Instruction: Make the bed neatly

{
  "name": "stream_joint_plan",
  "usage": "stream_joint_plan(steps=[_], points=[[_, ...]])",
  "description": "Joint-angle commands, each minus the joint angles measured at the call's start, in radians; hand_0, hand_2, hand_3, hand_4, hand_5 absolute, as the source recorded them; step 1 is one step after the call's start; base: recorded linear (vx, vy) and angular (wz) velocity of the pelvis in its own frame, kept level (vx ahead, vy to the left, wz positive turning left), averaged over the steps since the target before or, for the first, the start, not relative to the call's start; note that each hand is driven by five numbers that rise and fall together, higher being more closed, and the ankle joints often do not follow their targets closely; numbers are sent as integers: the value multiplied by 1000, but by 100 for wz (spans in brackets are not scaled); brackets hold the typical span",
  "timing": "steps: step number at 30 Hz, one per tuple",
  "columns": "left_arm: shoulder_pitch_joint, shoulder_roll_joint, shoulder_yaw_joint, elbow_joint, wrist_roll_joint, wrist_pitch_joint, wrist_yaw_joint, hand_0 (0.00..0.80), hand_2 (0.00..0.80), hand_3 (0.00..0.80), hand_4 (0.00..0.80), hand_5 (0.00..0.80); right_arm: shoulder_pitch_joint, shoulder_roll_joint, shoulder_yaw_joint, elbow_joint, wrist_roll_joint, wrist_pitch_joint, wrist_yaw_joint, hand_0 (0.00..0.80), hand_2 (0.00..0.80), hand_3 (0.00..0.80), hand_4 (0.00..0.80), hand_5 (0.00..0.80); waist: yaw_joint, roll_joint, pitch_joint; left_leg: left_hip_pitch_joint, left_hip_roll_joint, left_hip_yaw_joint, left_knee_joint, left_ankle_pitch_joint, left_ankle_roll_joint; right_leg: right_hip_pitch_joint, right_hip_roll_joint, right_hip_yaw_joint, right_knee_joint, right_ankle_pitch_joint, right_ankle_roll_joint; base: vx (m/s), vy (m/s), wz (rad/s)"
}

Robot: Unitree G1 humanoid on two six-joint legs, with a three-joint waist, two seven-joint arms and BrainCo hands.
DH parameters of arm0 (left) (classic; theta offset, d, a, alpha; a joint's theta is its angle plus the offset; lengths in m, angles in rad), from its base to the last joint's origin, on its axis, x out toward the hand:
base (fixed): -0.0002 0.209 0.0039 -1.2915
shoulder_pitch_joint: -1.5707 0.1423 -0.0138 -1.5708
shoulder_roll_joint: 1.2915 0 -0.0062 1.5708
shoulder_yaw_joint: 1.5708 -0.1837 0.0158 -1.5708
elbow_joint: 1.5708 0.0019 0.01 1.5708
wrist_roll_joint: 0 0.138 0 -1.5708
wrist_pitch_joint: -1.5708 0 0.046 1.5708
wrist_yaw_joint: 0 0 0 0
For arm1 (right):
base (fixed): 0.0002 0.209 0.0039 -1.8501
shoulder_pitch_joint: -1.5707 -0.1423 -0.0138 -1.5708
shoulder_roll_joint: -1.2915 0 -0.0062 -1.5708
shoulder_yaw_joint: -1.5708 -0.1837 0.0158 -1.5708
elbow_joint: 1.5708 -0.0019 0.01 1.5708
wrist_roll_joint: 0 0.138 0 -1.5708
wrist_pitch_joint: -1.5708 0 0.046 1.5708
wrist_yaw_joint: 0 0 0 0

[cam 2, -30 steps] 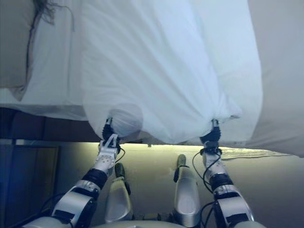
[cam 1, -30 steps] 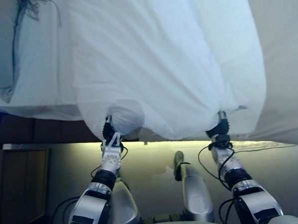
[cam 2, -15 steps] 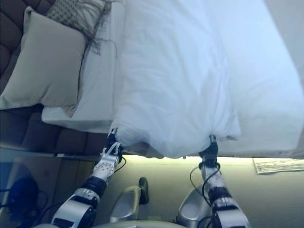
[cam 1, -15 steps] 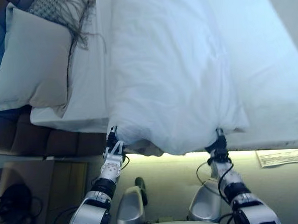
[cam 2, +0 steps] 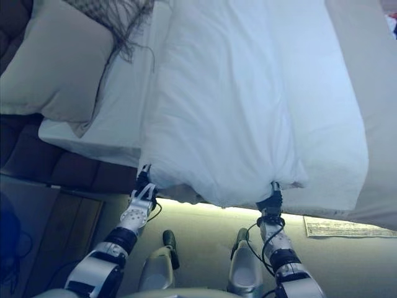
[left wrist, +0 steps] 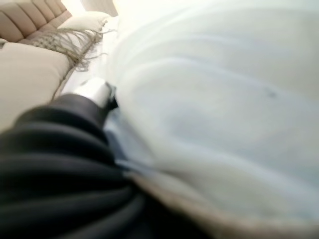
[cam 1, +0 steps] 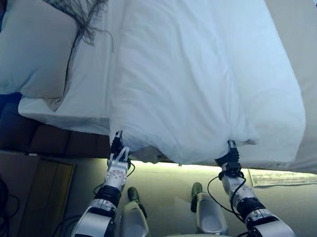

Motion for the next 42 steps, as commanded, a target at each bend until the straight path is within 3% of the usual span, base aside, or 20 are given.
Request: stream_joint_plan(steps=[1, 3, 6, 8, 13, 15, 20, 25, 34, 42], points=[[-65, -29, 19, -31, 33, -63, -36, 800, 800, 800, 800, 800, -68, -32, -17, -50, -32, 5, 20, 800, 800, 800, 800, 800, 6, 18, 29, 6, 93, -78, -133, 204, -45, 17, -21, 76, -49, 96, 62, 10, 482, -44], [-108, -34, 20, 2, 66, -32, -21, 800, 800, 800, 800, 800, -109, -53, -36, -15, -67, -13, -5, 800, 800, 800, 800, 800, -4, 28, 35, -8, 68, -11, -85, 156, -44, -1, -105, 76, -16, 108, 94, 105, 464, -20], [-122, -29, 0, 0, 94, 6, 19, 800, 800, 800, 800, 800, -103, -70, -43, -21, -96, -35, -51, 800, 800, 800, 800, 800, -8, 14, 41, -44, -5, -4, 37, 90, -27, -9, -189, 110, -5, 156, 112, 172, 274, 17], [-115, -20, -20, -40, 129, 6, 38, 800, 800, 800, 800, 800, -97, -77, -59, -4, -74, -14, -42, 800, 800, 800, 800, 800, 2, 13, 52, -51, -21, 7, 55, 65, -12, -18, -216, 87, -9, 179, 118, 80, 175, 15], [-204, 59, -22, -34, 175, -4, 72, 800, 800, 800, 800, 800, -127, -56, -68, 75, -63, 18, 11, 800, 800, 800, 800, 800, 33, -12, 96, -115, -19, -15, 54, 70, -12, -52, -205, 59, -58, 227, 138, -62, -100, -6], [-246, 80, -10, -8, 200, 9, 61, 800, 800, 800, 800, 800, -154, -60, -78, 112, -64, 15, 40, 800, 800, 800, 800, 800, 48, -9, 109, -153, -16, -30, 39, 86, -20, -62, -226, 54, -82, 252, 144, -110, -120, -9], [-311, 102, 10, 71, 233, -1, 51, 800, 800, 800, 800, 800, -232, -102, -99, 198, -87, 54, 49, 800, 800, 800, 800, 800, 60, -1, 142, -228, -13, -56, 43, 109, -32, -106, -225, 28, -79, 248, 151, -50, 22, 7], [-329, 111, 41, 116, 265, -29, 50, 800, 800, 800, 800, 800, -282, -144, -107, 259, -110, 90, 42, 800, 800, 800, 800, 800, 67, 8, 191, -308, -29, -62, 65, 111, -25, -181, -215, 43, -53, 232, 151, -49, 143, -1], [-322, 143, 92, 183, 380, -79, 80, 800, 800, 800, 800, 800, -293, -173, -158, 368, -87, 133, 60, 800, 800, 800, 800, 800, 57, 36, 214, -437, -75, -14, 64, 135, -3, -331, -224, 79, -59, 254, 150, -43, 198, -4], [-318, 250, 127, 380, 545, -21, 115, 800, 800, 800, 800, 800, -281, -312, -204, 449, -145, 146, -8, 800, 800, 800, 800, 800, 19, 81, 214, -515, -61, 15, 92, 129, -13, -451, -236, 128, -42, 246, 145, 2, 200, -8]])
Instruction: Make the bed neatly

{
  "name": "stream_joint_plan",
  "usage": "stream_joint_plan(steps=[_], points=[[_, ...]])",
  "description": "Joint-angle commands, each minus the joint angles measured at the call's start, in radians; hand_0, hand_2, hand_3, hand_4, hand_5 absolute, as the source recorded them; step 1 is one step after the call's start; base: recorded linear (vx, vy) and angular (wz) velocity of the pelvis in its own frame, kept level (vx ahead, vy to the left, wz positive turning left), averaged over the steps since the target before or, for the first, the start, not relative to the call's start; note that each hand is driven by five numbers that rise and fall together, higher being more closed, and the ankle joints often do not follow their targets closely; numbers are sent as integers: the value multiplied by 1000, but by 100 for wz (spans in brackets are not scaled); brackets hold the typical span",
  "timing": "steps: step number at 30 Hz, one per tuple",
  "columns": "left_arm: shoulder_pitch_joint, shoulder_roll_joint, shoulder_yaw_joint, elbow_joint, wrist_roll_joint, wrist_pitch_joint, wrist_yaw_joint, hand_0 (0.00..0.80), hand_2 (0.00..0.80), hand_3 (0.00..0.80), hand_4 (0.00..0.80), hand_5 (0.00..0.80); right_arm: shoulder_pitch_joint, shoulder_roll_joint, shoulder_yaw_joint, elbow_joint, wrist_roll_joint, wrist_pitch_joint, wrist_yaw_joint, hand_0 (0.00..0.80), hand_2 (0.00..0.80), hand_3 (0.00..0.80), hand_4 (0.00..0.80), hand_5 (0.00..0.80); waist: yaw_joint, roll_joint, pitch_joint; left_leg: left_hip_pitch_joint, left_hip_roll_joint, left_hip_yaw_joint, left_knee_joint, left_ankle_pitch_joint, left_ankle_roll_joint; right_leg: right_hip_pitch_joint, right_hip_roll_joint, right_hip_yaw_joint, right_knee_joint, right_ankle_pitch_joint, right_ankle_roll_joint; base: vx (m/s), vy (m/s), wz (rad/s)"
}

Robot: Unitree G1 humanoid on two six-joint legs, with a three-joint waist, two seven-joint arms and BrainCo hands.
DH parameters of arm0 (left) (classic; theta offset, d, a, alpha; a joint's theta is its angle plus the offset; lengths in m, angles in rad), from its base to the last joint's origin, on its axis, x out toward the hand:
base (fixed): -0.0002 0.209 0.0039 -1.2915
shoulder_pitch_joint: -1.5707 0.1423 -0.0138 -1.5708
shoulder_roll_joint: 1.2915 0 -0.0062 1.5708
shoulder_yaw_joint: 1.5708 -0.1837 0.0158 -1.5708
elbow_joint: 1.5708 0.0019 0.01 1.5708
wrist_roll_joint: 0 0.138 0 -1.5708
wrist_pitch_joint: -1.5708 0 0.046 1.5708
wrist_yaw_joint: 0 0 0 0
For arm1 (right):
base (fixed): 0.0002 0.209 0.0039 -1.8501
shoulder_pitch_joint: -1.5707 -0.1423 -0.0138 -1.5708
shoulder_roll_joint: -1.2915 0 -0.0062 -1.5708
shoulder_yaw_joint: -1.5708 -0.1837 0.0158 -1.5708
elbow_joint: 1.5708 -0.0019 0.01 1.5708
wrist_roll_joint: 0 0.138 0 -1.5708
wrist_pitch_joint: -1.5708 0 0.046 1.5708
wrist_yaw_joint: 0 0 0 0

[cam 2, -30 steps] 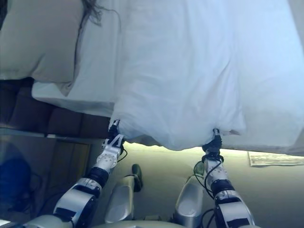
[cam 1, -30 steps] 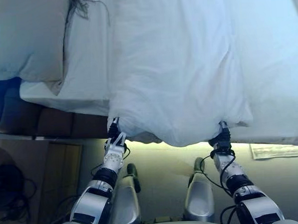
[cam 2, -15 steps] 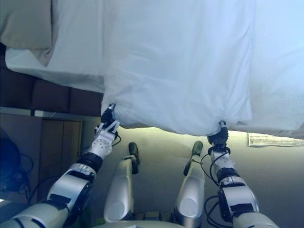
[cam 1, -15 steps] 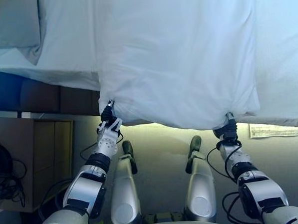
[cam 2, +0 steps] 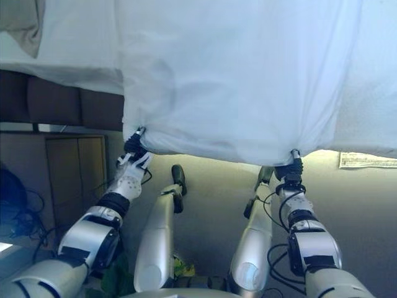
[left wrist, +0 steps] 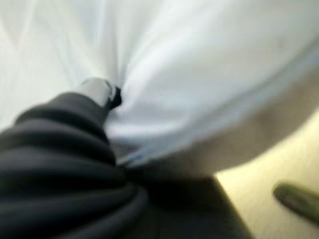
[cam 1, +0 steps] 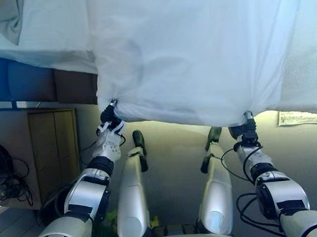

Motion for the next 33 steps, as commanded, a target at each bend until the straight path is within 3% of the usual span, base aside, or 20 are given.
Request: stream_joint_plan(steps=[1, 6, 10, 15, 17, 18, 19, 22, 23, 25, 29, 33], points=[[28, 147, 115, 163, 78, -13, 64, 800, 800, 800, 800, 800, 85, -152, -58, 100, -34, -14, -45, 800, 800, 800, 800, 800, -26, 63, 8, -57, 43, -34, -109, 195, -80, -74, -76, 59, 87, 23, 39, 8, 151, -12], [67, 176, 69, 196, 232, 16, 156, 800, 800, 800, 800, 800, 139, -205, -89, 121, 4, -38, -80, 800, 800, 800, 800, 800, -31, 67, 8, -114, 44, -39, -72, 181, -78, -141, -77, 79, 109, 21, 36, 3, 58, -8], [95, 188, 93, 191, 191, 1, 244, 800, 800, 800, 800, 800, 197, -223, -116, 126, 26, -35, -94, 800, 800, 800, 800, 800, -33, 52, 8, -162, 51, -42, -43, 170, -73, -189, -67, 86, 124, 16, 32, -6, 11, -6], [106, 193, 103, 188, 244, 13, 245, 800, 800, 800, 800, 800, 261, -203, -133, 123, 72, -19, -82, 800, 800, 800, 800, 800, -31, 20, 8, -212, 58, -56, -21, 166, -70, -224, -51, 80, 135, 15, 30, -14, -75, -1], [114, 187, 96, 212, 225, 56, 205, 800, 800, 800, 800, 800, 280, -198, -137, 135, 114, 9, -106, 800, 800, 800, 800, 800, -28, 10, 8, -228, 57, -63, -13, 163, -68, -233, -48, 76, 139, 16, 28, -6, -87, 3], [121, 185, 96, 226, 217, 82, 168, 800, 800, 800, 800, 800, 287, -192, -141, 142, 124, 17, -114, 433, 433, 433, 433, 433, -26, 7, 8, -230, 58, -66, -10, 160, -67, -232, -47, 74, 140, 15, 28, 7, -88, 4], [132, 183, 94, 242, 220, 111, 122, 800, 800, 800, 800, 800, 297, -186, -147, 148, 133, 24, -123, 0, 0, 0, 0, 0, -26, 3, 8, -230, 59, -67, -10, 158, -67, -230, -45, 71, 139, 15, 28, 13, -67, 3], [174, 165, 98, 243, 141, 98, 22, 800, 800, 800, 800, 800, 325, -179, -160, 150, 144, 46, -142, 0, 0, 0, 0, 0, -30, 2, 8, -228, 61, -65, -9, 156, -65, -229, -39, 72, 138, 16, 28, 6, -14, 1], [185, 158, 109, 236, 108, 93, -19, 562, 562, 562, 562, 562, 333, -180, -169, 152, 144, 53, -144, 0, 0, 0, 0, 0, -32, 4, 8, -226, 63, -60, -11, 156, -65, -229, -39, 72, 140, 15, 27, 17, 30, 0], [208, 132, 110, 207, 67, 73, -87, 0, 0, 0, 0, 0, 347, -179, -181, 159, 156, 61, -133, 0, 0, 0, 0, 0, -31, 14, 8, -225, 62, -54, -15, 156, -63, -234, -42, 75, 144, 13, 26, 0, 0, 0], [252, 73, 89, 144, 30, 29, -130, 0, 0, 0, 0, 0, 363, -148, -184, 153, 139, 48, -111, 0, 0, 0, 0, 0, -20, 29, 8, -230, 53, -56, -21, 154, -58, -242, -42, 75, 146, 11, 27, -9, -29, 0], [276, 38, 86, 120, -5, 16, -127, 0, 0, 0, 0, 0, 368, -112, -185, 149, 180, 56, -129, 0, 0, 0, 0, 0, -9, 19, 8, -228, 52, -67, -31, 154, -57, -226, -40, 57, 131, 13, 30, -6, -107, -1]])
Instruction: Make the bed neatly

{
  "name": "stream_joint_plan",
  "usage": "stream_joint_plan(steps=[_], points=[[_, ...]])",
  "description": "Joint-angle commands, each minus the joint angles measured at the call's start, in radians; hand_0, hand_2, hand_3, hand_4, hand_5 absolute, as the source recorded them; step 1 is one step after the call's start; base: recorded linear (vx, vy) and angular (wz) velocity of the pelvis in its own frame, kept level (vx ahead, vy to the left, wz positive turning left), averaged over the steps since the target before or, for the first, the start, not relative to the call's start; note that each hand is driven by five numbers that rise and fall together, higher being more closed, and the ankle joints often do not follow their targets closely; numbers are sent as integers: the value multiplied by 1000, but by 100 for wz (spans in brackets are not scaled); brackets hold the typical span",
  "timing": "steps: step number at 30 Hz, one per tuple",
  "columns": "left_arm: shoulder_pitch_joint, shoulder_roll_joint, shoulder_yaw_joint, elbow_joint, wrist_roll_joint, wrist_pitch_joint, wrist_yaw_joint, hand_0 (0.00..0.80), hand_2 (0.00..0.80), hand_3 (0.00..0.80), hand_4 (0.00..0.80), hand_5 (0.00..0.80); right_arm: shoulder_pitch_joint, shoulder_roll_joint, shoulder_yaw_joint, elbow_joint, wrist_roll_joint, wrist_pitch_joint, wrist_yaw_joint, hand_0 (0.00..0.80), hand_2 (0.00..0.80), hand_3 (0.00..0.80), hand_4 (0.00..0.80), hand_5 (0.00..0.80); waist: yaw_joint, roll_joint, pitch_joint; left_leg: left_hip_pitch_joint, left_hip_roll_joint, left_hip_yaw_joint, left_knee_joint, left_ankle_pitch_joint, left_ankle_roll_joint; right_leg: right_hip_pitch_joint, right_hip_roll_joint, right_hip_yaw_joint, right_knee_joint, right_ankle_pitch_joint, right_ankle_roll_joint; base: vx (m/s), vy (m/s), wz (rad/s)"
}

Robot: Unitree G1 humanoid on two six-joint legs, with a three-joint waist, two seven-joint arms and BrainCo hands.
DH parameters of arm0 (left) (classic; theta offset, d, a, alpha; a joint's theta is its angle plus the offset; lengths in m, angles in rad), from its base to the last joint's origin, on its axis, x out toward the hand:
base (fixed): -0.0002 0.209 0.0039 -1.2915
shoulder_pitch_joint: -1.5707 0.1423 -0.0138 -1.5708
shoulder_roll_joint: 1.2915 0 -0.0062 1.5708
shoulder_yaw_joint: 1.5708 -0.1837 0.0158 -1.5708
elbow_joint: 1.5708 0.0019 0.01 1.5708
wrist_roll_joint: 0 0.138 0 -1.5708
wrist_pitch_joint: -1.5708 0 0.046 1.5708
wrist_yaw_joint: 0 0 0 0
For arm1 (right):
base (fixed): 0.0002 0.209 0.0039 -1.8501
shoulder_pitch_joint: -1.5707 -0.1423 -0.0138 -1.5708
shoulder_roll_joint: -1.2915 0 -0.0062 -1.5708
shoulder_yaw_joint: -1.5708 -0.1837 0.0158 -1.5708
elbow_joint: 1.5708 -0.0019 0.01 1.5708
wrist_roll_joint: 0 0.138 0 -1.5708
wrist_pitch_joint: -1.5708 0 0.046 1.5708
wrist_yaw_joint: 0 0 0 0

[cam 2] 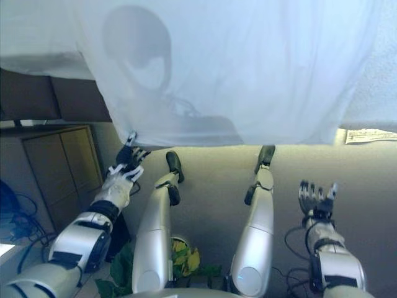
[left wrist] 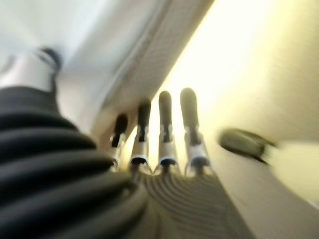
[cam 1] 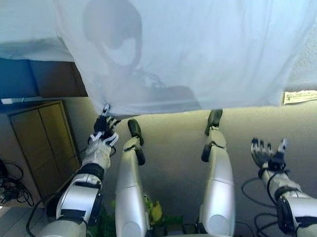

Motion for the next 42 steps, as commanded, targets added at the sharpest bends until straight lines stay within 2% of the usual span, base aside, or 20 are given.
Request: stream_joint_plan(steps=[1, 4, 7, 11, 15, 18, 22, 25, 28, 30, 33, 37, 42], points=[[115, 5, 54, 52, -59, -14, -13, 0, 0, 0, 0, 0, 85, -20, -62, -11, 65, -2, -6, 0, 0, 0, 0, 0, 20, 19, 8, -66, 25, -53, -55, 167, -42, -22, -64, 44, 42, 46, 44, 2, -62, 4], [132, -8, 52, 72, -33, -7, -4, 0, 0, 0, 0, 0, 97, -12, -69, -3, 103, 7, 13, 0, 0, 0, 0, 0, 22, 18, 8, -64, 27, -56, -57, 166, -42, -19, -64, 40, 37, 46, 46, 3, -53, 3], [158, -8, 52, 85, -17, 0, 53, 0, 0, 0, 0, 0, 97, -20, -75, -6, 136, -1, 57, 0, 0, 0, 0, 0, 24, 20, 8, -56, 30, -53, -63, 167, -43, -9, -64, 34, 27, 48, 48, 1, -10, 1], [158, 46, 112, 71, -68, 8, 88, 0, 0, 0, 0, 0, 87, -49, -87, -29, 109, -20, 140, 0, 0, 0, 0, 0, 28, 17, 8, -35, 34, -49, -62, 161, -43, 14, -68, 29, 22, 46, 46, 0, 0, 0], [154, 108, 183, 19, -189, -6, 59, 0, 0, 0, 0, 0, 65, -73, -96, -64, 65, -60, 203, 0, 0, 0, 0, 0, 41, 23, 8, -1, 32, -52, -60, 155, -43, 49, -79, 19, 27, 44, 47, 9, -50, -1], [164, 113, 224, -92, -305, -24, -35, 0, 0, 0, 0, 0, 38, -89, -103, -113, 3, -121, 236, 0, 0, 0, 0, 0, 54, 34, 8, 41, 27, -51, -72, 152, -45, 92, -92, 4, 21, 44, 47, 8, -45, 1], [231, 78, 232, -314, -432, -26, -217, 0, 0, 0, 0, 0, 41, -77, -115, -244, -47, -199, 296, 0, 0, 0, 0, 0, 75, 50, 8, 94, 15, -55, -85, 143, -46, 150, -107, -15, 14, 45, 48, -1, -67, 12], [271, 48, 253, -443, -549, 42, -394, 0, 0, 0, 0, 0, 41, -49, -118, -348, -80, -236, 332, 0, 0, 0, 0, 0, 85, 52, 8, 139, 11, -55, -95, 134, -50, 201, -116, -31, 3, 45, 49, 10, -54, 16], [290, 7, 265, -529, -640, 108, -502, 0, 0, 0, 0, 0, 39, -22, -110, -445, -124, -252, 359, 0, 0, 0, 0, 0, 82, 50, 8, 176, 10, -51, -104, 126, -54, 237, -118, -37, -5, 46, 49, 13, -5, 7], [292, -36, 252, -536, -671, 134, -563, 0, 0, 0, 0, 0, 19, 1, -89, -501, -180, -251, 399, 0, 0, 0, 0, 0, 76, 49, 8, 192, 11, -49, -109, 123, -54, 248, -116, -33, -7, 44, 46, 0, 0, 0], [270, -67, 227, -510, -713, 174, -585, 0, 0, 0, 0, 0, -3, 34, -34, -560, -274, -263, 443, 0, 0, 0, 0, 0, 66, 37, 8, 196, 13, -47, -111, 125, -49, 250, -110, -30, -7, 43, 45, -5, -25, 0], [210, -108, 203, -486, -813, 243, -683, 0, 0, 0, 0, 0, -55, 42, 44, -588, -362, -235, 525, 0, 0, 0, 0, 0, 60, 17, 8, 191, 11, -45, -107, 126, -45, 250, -108, -37, -12, 53, 44, -12, -49, 0], [106, -134, 139, -467, -816, 299, -743, 0, 0, 0, 0, 0, -139, 51, 137, -592, -429, -200, 520, 0, 0, 0, 0, 0, 61, -11, 8, 172, 22, -31, -105, 138, -47, 247, -107, -54, -22, 72, 48, -3, -111, 6]])
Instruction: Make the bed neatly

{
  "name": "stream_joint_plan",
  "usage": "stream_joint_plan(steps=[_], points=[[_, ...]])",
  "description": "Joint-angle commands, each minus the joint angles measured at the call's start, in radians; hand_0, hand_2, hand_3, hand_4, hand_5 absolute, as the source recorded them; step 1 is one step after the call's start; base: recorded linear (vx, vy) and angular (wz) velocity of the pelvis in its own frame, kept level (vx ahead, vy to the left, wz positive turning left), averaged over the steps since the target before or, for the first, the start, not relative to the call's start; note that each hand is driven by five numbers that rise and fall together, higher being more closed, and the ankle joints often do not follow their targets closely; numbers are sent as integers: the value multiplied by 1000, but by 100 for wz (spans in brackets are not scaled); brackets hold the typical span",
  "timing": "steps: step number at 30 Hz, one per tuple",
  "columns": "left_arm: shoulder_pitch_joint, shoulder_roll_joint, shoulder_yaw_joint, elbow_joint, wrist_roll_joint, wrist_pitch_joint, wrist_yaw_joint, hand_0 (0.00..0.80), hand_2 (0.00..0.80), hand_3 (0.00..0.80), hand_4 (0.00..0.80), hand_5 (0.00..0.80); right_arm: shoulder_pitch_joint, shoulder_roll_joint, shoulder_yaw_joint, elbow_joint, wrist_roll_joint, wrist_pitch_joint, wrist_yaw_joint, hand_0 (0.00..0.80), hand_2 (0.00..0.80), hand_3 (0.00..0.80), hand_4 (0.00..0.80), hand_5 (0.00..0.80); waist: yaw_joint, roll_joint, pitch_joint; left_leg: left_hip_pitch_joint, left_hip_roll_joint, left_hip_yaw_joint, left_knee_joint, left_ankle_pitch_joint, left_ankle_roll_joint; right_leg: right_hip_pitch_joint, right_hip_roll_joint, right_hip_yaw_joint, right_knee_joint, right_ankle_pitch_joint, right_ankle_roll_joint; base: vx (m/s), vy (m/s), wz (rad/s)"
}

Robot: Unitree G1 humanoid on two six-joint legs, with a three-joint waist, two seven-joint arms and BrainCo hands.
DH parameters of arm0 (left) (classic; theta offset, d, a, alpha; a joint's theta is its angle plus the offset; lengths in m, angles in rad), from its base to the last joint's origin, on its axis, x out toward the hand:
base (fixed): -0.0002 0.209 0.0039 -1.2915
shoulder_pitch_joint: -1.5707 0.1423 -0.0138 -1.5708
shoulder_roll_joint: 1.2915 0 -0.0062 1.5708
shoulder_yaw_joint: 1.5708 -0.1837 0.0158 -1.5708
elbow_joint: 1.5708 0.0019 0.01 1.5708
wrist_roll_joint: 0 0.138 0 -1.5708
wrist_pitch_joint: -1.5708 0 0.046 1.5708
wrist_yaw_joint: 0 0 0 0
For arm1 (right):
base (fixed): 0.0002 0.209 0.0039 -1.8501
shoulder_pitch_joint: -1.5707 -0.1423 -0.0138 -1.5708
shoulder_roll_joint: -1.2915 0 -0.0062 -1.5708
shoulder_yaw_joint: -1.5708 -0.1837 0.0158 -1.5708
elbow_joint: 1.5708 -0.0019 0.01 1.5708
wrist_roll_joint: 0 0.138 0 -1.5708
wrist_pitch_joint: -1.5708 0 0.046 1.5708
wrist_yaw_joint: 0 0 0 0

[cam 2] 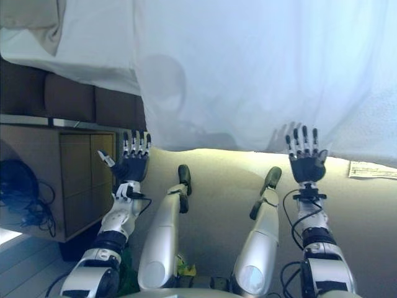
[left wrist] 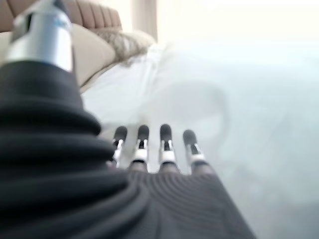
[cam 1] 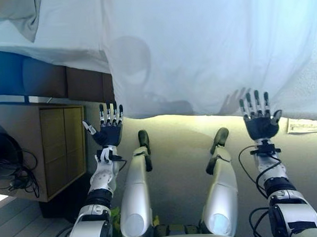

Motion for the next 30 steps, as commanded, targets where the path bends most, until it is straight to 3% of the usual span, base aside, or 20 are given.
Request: stream_joint_plan(steps=[1, 10, 16, 18, 20, 21, 24, 30], points=[[-117, 4, -29, 4, 3, 46, -79, 0, 0, 0, 0, 0, -63, -19, 31, -63, -43, 34, 32, 0, 0, 0, 0, 0, 7, -33, 3, -29, 46, 7, -57, 115, -49, 10, -76, 18, -11, 87, 46, -6, -120, 11], [-352, 6, -167, 30, 92, 65, -114, 0, 0, 0, 0, 0, -246, -24, 163, -73, -48, 53, -17, 0, 0, 0, 0, 0, 7, -78, 3, -116, 53, -23, -66, 143, -55, -54, -52, 4, -39, 126, 55, 8, -55, 6], [-353, 15, -202, -3, 98, 33, -121, 0, 0, 0, 0, 0, -232, -36, 179, -249, -74, 38, -19, 0, 0, 0, 0, 0, -20, -78, 3, -234, 34, -40, 0, 121, -45, -185, -46, 43, 3, 121, 50, -28, 94, -2], [-345, 18, -208, -14, 111, 15, -93, 0, 0, 0, 0, 0, -222, -38, 183, -308, -86, 43, -28, 0, 0, 0, 0, 0, -25, -80, 3, -258, 42, -51, 34, 86, -54, -213, -37, 63, 28, 96, 55, 37, 81, -9], [-364, 27, -216, -13, 131, -6, -46, 0, 0, 0, 0, 0, -234, -40, 184, -348, -73, 53, -53, 0, 0, 0, 0, 0, -35, -86, 3, -320, 41, -53, 51, 110, -48, -271, -36, 70, 29, 122, 49, -56, 54, -18], [-370, 39, -214, -3, 145, -7, -33, 0, 0, 0, 0, 0, -240, -47, 185, -354, -45, 61, -60, 0, 0, 0, 0, 0, -34, -88, 3, -326, 49, -60, 64, 89, -54, -277, -28, 78, 39, 103, 54, -47, 5, -21], [-391, 80, -208, 43, 181, -9, 5, 0, 0, 0, 0, 0, -260, -66, 185, -333, 28, 79, -54, 0, 0, 0, 0, 0, -37, -88, 3, -380, 61, -65, 93, 80, -56, -327, -24, 85, 55, 100, 53, -28, 19, -21], [-440, 137, -196, 191, 142, -7, 16, 0, 0, 0, 0, 0, -317, -89, 177, -166, 68, 129, -105, 0, 0, 0, 0, 0, -42, -52, 3, -444, 60, -60, 110, 76, -52, -416, -33, 106, 87, 94, 53, -58, 117, -15]])
